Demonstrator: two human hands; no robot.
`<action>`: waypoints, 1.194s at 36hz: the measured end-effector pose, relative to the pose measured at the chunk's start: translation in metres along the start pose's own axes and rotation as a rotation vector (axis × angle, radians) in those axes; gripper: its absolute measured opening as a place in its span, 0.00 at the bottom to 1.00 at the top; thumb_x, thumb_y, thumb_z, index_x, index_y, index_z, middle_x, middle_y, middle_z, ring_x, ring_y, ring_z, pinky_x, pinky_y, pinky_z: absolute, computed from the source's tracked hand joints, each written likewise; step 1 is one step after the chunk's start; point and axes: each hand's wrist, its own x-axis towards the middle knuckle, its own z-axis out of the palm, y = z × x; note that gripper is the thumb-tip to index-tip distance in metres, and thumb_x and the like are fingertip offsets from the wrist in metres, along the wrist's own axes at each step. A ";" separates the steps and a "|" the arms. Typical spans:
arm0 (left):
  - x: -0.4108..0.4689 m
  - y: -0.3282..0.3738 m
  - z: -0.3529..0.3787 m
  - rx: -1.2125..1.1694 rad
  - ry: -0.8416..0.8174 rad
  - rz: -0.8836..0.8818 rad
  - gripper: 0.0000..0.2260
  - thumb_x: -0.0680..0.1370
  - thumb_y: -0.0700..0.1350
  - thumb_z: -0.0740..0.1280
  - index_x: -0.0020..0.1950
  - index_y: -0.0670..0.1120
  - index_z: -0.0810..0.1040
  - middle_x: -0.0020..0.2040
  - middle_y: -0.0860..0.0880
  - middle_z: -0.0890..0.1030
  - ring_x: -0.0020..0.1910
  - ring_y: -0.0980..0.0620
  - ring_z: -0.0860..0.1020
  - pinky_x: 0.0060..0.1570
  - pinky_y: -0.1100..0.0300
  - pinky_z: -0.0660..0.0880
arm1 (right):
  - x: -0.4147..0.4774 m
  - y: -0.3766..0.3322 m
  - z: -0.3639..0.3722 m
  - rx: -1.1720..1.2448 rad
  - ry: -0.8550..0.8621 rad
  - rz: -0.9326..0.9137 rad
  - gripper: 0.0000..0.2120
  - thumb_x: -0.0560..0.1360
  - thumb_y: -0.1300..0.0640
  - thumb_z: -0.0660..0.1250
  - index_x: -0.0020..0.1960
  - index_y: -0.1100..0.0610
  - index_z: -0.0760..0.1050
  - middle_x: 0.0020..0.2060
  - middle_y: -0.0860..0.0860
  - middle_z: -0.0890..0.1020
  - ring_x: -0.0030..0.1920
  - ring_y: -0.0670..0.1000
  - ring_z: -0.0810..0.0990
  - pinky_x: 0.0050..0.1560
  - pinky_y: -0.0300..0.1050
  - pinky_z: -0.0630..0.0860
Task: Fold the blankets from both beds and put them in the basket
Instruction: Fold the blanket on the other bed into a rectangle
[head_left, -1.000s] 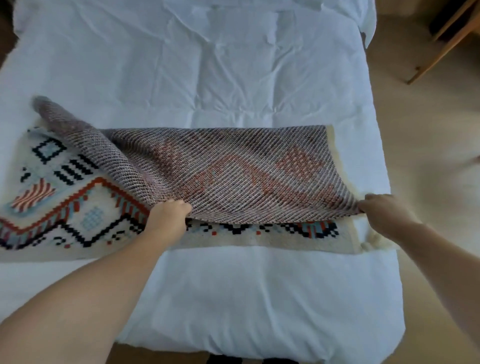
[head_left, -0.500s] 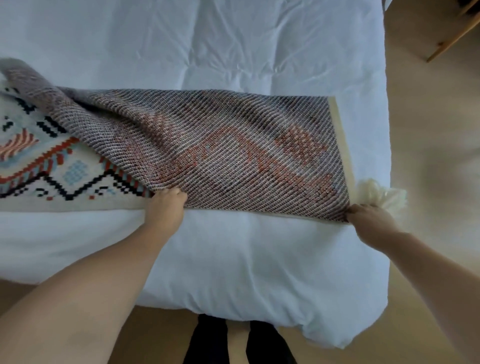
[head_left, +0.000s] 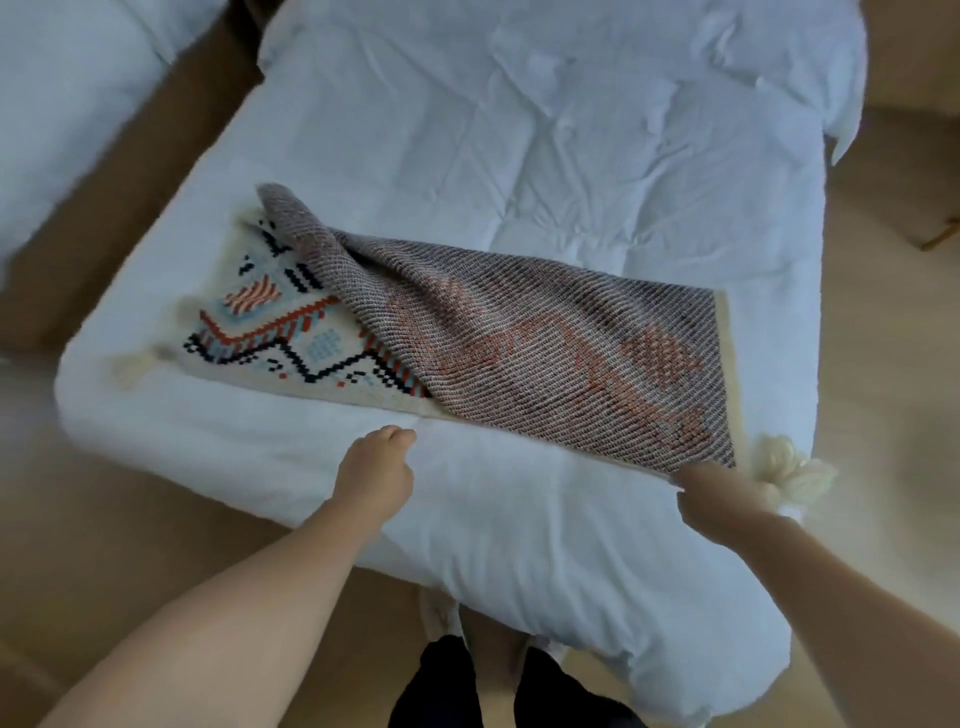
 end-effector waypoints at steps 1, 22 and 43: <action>-0.010 -0.007 -0.008 -0.012 0.011 -0.021 0.22 0.79 0.39 0.58 0.73 0.47 0.67 0.70 0.48 0.70 0.66 0.47 0.70 0.63 0.54 0.69 | -0.003 -0.015 -0.009 0.026 0.004 -0.028 0.17 0.77 0.59 0.56 0.63 0.49 0.75 0.61 0.47 0.78 0.60 0.51 0.77 0.52 0.41 0.72; -0.059 -0.293 -0.121 -0.172 0.213 -0.129 0.19 0.79 0.41 0.58 0.70 0.50 0.68 0.68 0.51 0.71 0.63 0.49 0.72 0.60 0.56 0.71 | -0.007 -0.368 -0.141 -0.047 0.185 -0.309 0.08 0.75 0.61 0.56 0.40 0.55 0.72 0.37 0.49 0.76 0.42 0.54 0.78 0.39 0.45 0.72; 0.074 -0.433 -0.151 -0.269 -0.005 -0.155 0.21 0.80 0.43 0.60 0.73 0.46 0.66 0.70 0.49 0.72 0.66 0.48 0.71 0.62 0.54 0.69 | 0.082 -0.544 -0.139 -0.006 -0.007 -0.276 0.08 0.77 0.62 0.57 0.52 0.55 0.73 0.52 0.53 0.78 0.50 0.56 0.78 0.46 0.49 0.76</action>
